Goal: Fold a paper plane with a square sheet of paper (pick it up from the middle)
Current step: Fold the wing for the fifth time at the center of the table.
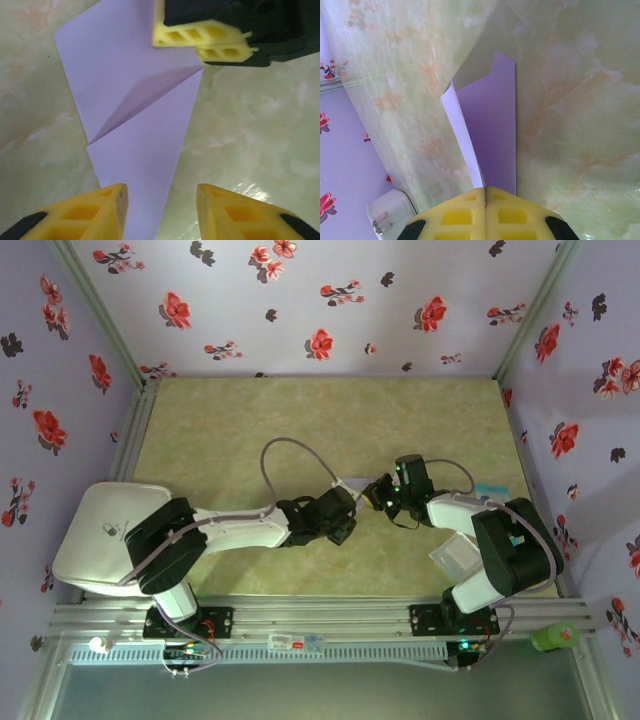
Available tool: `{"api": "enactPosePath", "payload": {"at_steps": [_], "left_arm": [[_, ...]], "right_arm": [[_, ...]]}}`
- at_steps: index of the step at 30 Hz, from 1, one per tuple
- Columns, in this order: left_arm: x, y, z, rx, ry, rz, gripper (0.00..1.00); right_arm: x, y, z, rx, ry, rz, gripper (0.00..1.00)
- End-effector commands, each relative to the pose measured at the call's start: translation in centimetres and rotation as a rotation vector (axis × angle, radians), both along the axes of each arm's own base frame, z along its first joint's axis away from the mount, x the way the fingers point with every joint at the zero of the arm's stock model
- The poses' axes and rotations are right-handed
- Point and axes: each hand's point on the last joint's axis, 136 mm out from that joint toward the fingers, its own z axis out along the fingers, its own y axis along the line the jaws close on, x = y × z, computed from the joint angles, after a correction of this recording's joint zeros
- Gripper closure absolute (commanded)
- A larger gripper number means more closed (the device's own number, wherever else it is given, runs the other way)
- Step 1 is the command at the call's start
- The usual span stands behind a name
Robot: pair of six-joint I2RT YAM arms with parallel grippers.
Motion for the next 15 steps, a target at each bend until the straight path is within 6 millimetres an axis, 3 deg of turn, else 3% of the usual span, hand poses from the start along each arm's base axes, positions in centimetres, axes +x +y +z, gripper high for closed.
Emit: {"api": "enactPosePath", "payload": {"at_steps": [1, 15], "left_arm": [[0.7, 0.3, -0.3, 0.139, -0.076, -0.028, 0.59], [0.3, 0.3, -2.4, 0.208, -0.036, -0.033, 0.55]], "right_arm": [[0.6, 0.3, 0.8, 0.014, -0.021, -0.016, 1.0], [0.6, 0.4, 0.7, 0.021, -0.018, -0.013, 1.0]]}}
